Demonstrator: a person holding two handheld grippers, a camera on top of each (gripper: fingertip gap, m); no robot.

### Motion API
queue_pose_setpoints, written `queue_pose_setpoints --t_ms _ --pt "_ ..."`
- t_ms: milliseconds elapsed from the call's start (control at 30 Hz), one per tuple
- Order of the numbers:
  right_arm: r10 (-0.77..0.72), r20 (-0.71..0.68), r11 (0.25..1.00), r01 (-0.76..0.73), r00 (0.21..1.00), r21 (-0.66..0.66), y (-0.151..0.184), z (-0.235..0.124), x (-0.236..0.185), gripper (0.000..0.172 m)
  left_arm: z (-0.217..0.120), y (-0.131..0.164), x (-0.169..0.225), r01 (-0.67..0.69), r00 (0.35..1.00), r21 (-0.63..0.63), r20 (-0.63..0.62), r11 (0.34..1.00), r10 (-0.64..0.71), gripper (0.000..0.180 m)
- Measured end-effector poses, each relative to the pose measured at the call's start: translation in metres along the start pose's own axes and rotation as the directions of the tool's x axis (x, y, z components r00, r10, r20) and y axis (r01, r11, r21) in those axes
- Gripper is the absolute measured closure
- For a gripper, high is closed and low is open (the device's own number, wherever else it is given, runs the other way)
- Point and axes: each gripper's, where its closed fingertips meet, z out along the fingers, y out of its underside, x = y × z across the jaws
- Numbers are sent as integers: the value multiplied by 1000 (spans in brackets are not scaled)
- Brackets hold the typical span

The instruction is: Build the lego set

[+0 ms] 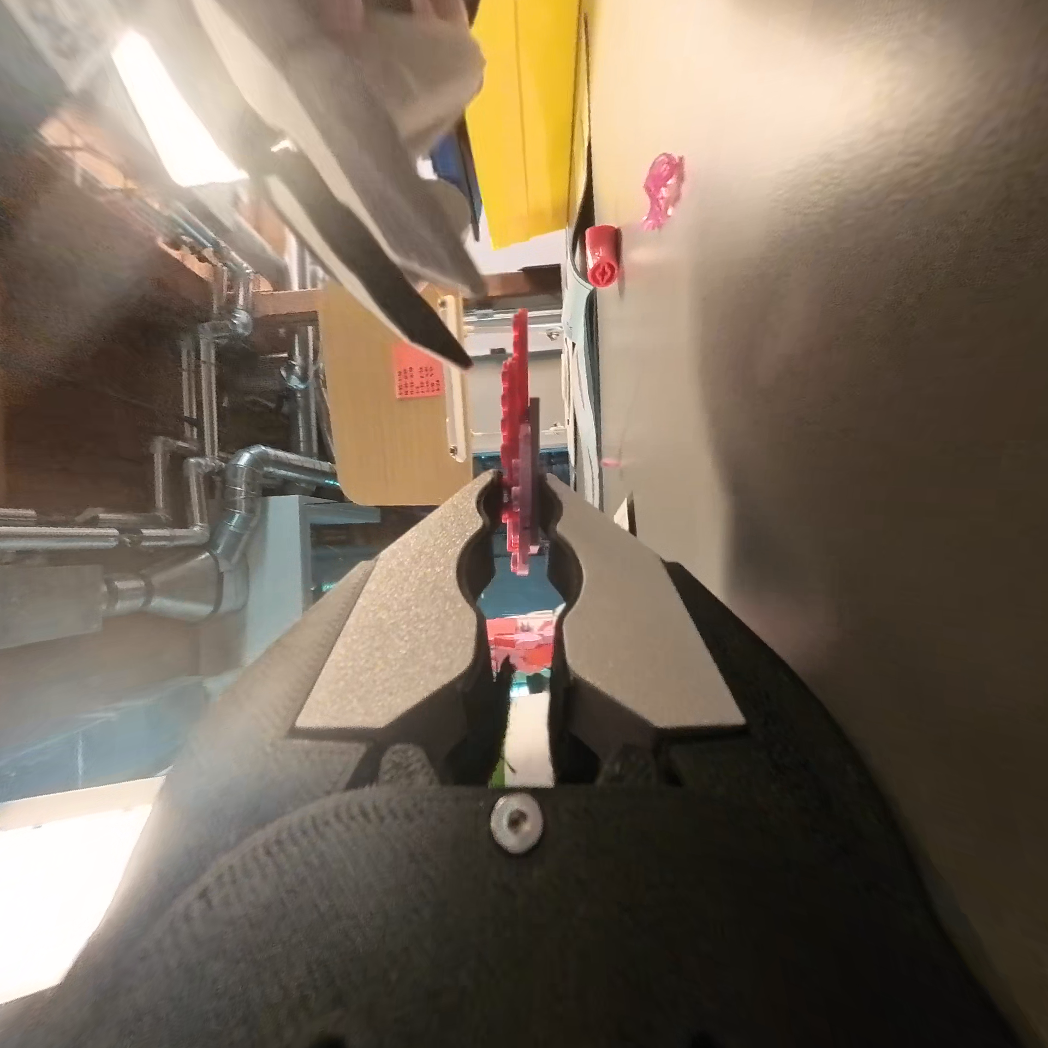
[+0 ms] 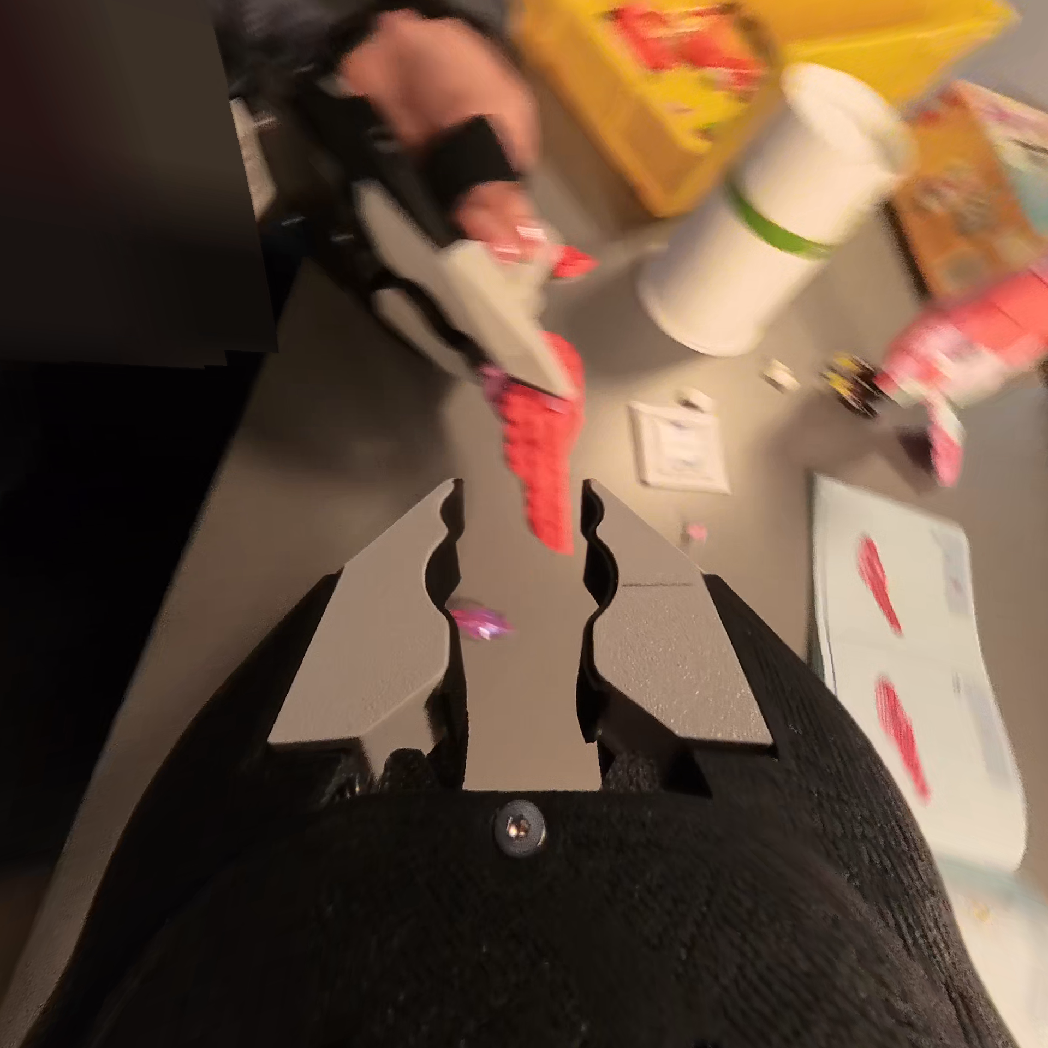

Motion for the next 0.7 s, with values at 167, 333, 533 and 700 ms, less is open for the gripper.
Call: queue_pose_setpoints --t_ms 167,333,533,700 --pt "235 -123 971 -239 964 -21 32 5 48 144 2 3 5 17 999 -11 -30 1000 -17 169" --pt "331 -117 934 -343 936 -97 45 31 71 146 4 5 7 37 998 -15 -50 999 -38 170" --pt "309 -87 937 -319 947 -141 46 56 87 146 5 7 9 48 997 -21 -62 999 -49 170" --pt "327 -63 926 -333 943 -180 53 67 92 148 6 7 10 55 996 -23 -71 998 -56 169"
